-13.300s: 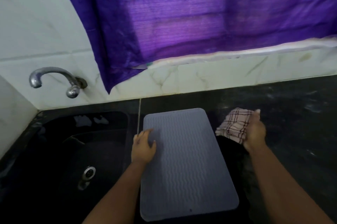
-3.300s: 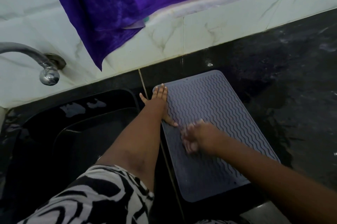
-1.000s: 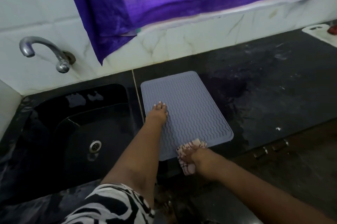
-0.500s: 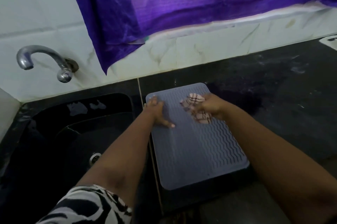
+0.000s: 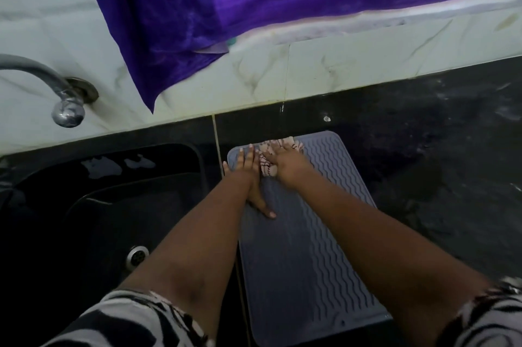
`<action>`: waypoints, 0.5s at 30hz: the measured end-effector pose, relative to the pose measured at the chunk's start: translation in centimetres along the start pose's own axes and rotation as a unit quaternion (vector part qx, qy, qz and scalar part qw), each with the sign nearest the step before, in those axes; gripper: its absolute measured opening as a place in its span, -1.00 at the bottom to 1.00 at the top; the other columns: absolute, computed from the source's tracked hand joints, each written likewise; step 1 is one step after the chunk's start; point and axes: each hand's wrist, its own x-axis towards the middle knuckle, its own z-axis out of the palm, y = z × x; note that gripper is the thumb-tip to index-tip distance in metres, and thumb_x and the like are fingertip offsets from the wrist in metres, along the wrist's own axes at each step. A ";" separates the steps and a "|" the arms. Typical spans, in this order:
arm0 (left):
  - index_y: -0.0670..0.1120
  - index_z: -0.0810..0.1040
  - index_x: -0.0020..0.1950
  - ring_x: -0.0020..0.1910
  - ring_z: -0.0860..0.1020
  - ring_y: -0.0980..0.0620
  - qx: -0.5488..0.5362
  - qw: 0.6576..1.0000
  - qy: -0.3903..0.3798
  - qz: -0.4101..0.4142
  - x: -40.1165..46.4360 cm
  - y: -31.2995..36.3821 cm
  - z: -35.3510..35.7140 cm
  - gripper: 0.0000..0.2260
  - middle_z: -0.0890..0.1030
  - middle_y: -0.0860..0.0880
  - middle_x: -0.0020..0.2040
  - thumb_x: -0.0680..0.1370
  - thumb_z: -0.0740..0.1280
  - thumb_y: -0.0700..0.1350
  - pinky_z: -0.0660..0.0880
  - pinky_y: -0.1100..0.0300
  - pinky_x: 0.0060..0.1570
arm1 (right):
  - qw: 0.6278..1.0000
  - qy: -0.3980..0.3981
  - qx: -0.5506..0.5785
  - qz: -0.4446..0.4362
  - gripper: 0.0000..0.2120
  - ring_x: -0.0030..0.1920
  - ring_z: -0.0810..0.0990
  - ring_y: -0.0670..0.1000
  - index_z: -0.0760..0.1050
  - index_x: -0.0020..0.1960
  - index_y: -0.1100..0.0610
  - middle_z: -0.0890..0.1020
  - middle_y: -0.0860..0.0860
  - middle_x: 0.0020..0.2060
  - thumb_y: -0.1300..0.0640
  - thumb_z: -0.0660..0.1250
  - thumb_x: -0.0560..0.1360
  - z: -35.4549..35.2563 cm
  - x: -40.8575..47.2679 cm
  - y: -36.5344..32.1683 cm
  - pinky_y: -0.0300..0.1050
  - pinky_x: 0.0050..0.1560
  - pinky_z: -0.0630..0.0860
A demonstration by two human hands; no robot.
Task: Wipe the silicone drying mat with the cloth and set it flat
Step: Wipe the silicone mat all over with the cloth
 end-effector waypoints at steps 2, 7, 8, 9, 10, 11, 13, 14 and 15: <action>-0.09 -0.52 0.47 0.47 -0.47 -0.11 0.006 1.000 0.003 -0.017 0.2 0.4 0.0 0.48 -0.54 -0.03 0.46 0.06 0.55 0.39 -0.27 -0.30 0.41 | 0.999 -0.036 0.012 0.014 -0.40 0.58 -0.09 0.13 -0.07 0.57 0.03 -0.07 0.07 0.58 -0.01 0.09 0.62 -0.8 -3.1 -0.8 0.08 0.56 -0.12; -0.10 -0.50 0.49 0.49 -0.45 -0.13 -0.019 0.999 0.013 -0.026 -0.1 0.5 0.2 0.45 -0.52 -0.05 0.48 0.11 0.58 0.33 -0.31 -0.27 0.41 | 0.998 -0.053 -0.021 0.002 -0.36 0.56 -0.05 0.17 -0.12 0.57 0.06 -0.04 0.05 0.58 -0.01 0.11 0.60 5.7 -13.6 -2.2 0.16 0.53 0.03; -0.10 -0.51 0.48 0.47 -0.47 -0.13 -0.018 1.000 0.001 -0.023 -0.4 0.5 -0.1 0.47 -0.53 -0.05 0.47 0.09 0.57 0.34 -0.32 -0.28 0.40 | 0.997 -0.081 -0.016 0.004 -0.38 0.56 -0.02 0.16 -0.05 0.57 0.05 0.00 0.03 0.58 0.01 0.12 0.60 6.5 -15.0 -2.2 0.17 0.53 0.06; -0.10 -0.52 0.48 0.47 -0.47 -0.13 -0.020 1.000 -0.010 -0.021 -0.8 0.5 -0.3 0.47 -0.54 -0.05 0.47 0.08 0.57 0.36 -0.32 -0.28 0.41 | 0.993 -0.119 -0.013 0.011 -0.40 0.56 0.04 0.14 0.04 0.56 0.06 0.06 0.03 0.57 0.02 0.16 0.58 6.7 -16.1 -2.3 0.15 0.52 0.10; -0.10 -0.52 0.48 0.47 -0.47 -0.13 -0.025 0.999 -0.015 -0.018 -1.0 0.4 -0.5 0.46 -0.54 -0.05 0.47 0.09 0.55 0.38 -0.30 -0.29 0.42 | 0.987 -0.160 0.007 0.022 -0.46 0.53 0.15 0.13 0.18 0.51 0.08 0.17 0.05 0.54 0.03 0.20 0.57 5.8 -16.8 -2.4 0.12 0.51 0.16; -0.09 -0.51 0.48 0.48 -0.46 -0.13 -0.029 0.999 -0.017 -0.015 -1.2 0.3 -0.6 0.44 -0.53 -0.05 0.47 0.11 0.51 0.41 -0.27 -0.30 0.42 | 0.982 -0.181 0.040 0.026 -0.57 0.46 0.28 0.12 0.34 0.41 0.09 0.32 0.08 0.47 0.04 0.23 0.56 4.4 -17.1 -2.3 0.09 0.46 0.25; -0.09 -0.46 0.51 0.50 -0.42 -0.14 -0.053 0.998 -0.017 -0.002 -1.0 0.0 -1.0 0.27 -0.50 -0.04 0.49 0.26 0.34 0.49 -0.21 -0.31 0.46 | 0.975 -0.158 0.153 0.024 -0.84 0.21 0.52 0.03 0.52 0.10 0.02 0.57 0.02 0.15 0.05 0.27 0.54 0.5 -17.2 -1.3 -0.04 0.20 0.45; -0.09 -0.42 0.53 0.52 -0.38 -0.14 -0.074 0.997 -0.014 0.001 -0.7 -0.2 -1.2 0.13 -0.47 -0.05 0.51 0.37 0.21 0.50 -0.17 -0.31 0.47 | 0.972 -0.121 0.200 0.028 -0.89 0.09 0.55 -0.03 0.52 0.03 0.00 0.58 -0.03 0.02 0.03 0.27 0.54 -1.5 -16.7 -0.8 -0.13 0.07 0.46; -0.09 -0.37 0.55 0.53 -0.35 -0.14 -0.089 0.996 -0.006 0.000 -0.4 -0.2 -1.2 -0.02 -0.43 -0.05 0.53 0.47 0.09 0.46 -0.14 -0.30 0.47 | 0.975 -0.080 0.206 0.027 -0.87 0.06 0.54 -0.04 0.53 0.05 0.01 0.57 -0.04 -0.02 0.04 0.26 0.54 -3.1 -15.6 -0.1 -0.16 0.04 0.43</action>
